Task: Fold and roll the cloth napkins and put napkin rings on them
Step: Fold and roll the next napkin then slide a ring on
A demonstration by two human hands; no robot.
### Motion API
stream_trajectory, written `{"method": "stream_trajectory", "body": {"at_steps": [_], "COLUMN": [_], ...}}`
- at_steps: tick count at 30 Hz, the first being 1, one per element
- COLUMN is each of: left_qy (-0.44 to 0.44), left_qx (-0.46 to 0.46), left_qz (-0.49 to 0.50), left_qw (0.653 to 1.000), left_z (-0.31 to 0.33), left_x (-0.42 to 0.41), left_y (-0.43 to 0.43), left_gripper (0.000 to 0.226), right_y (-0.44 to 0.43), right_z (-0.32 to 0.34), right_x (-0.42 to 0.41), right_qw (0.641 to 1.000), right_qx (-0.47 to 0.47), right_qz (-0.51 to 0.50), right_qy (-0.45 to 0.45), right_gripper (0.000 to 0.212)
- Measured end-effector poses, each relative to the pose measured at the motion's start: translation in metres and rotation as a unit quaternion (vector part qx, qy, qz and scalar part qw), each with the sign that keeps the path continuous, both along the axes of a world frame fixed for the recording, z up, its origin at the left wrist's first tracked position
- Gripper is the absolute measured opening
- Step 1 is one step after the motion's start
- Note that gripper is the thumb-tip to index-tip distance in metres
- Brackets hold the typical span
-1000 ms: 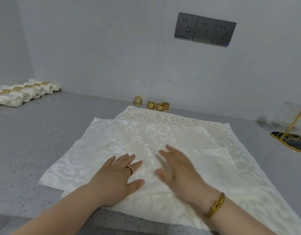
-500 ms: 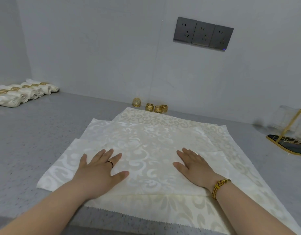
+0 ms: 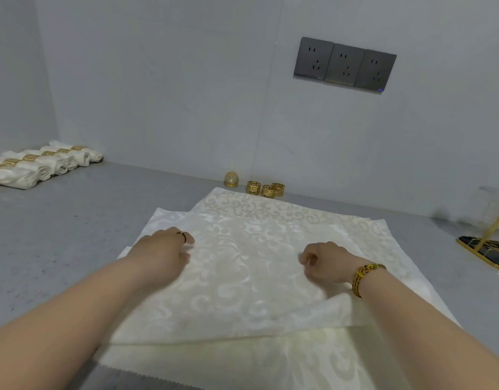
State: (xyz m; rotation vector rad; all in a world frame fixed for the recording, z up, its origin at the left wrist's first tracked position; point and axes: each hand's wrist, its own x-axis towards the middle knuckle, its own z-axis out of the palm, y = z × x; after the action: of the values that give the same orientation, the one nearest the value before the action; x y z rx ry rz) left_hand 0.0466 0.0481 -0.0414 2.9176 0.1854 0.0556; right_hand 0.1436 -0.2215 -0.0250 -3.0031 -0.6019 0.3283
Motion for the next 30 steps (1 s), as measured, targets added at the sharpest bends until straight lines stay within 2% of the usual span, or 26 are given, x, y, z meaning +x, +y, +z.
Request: {"method": "stream_trajectory", "body": {"at_steps": [1, 3, 7, 9, 11, 18, 21, 24, 27, 30], "left_qy": [0.020, 0.073, 0.129, 0.105, 0.052, -0.070, -0.099, -0.158, -0.209, -0.177], "left_qx": [0.005, -0.015, -0.065, -0.054, -0.024, 0.064, 0.085, 0.064, -0.026, -0.057], "left_qz": [0.004, 0.007, 0.004, 0.007, 0.031, 0.107, 0.112, 0.117, 0.053, -0.106], "left_qw": [1.000, 0.997, 0.989, 0.993, 0.998, 0.990, 0.985, 0.979, 0.976, 0.977], "left_z": [0.000, 0.000, 0.007, 0.011, 0.016, 0.004, -0.010, -0.018, -0.014, 0.000], "left_x": [0.009, 0.021, 0.038, 0.049, 0.063, 0.109, 0.121, 0.121, 0.102, 0.060], "left_y": [0.008, 0.021, 0.036, 0.039, 0.043, 0.057, 0.061, 0.060, 0.046, 0.022], "left_gripper": [0.035, 0.031, 0.012, 0.015, 0.013, 0.006, 0.019, 0.026, 0.033, 0.022], "right_y": [0.001, 0.001, 0.004, 0.011, 0.020, 0.054, 0.058, 0.057, 0.051, 0.039], "right_z": [0.002, 0.006, 0.021, 0.032, 0.039, 0.016, -0.003, -0.021, -0.024, -0.019], "right_x": [0.005, 0.009, 0.022, 0.031, 0.047, 0.097, 0.109, 0.116, 0.110, 0.081], "right_qw": [1.000, 0.998, 0.993, 0.995, 0.997, 0.979, 0.973, 0.972, 0.970, 0.963], "right_qx": [0.010, 0.010, -0.056, -0.078, -0.070, -0.080, -0.076, -0.042, 0.035, 0.142], "right_qz": [-0.002, -0.001, 0.012, 0.020, 0.021, -0.011, -0.011, -0.015, 0.008, 0.055], "right_qy": [0.018, 0.062, 0.099, 0.067, 0.019, -0.186, -0.216, -0.231, -0.241, -0.222], "right_gripper": [0.012, 0.016, 0.014, 0.002, 0.001, 0.028, 0.029, 0.026, 0.030, 0.028]}}
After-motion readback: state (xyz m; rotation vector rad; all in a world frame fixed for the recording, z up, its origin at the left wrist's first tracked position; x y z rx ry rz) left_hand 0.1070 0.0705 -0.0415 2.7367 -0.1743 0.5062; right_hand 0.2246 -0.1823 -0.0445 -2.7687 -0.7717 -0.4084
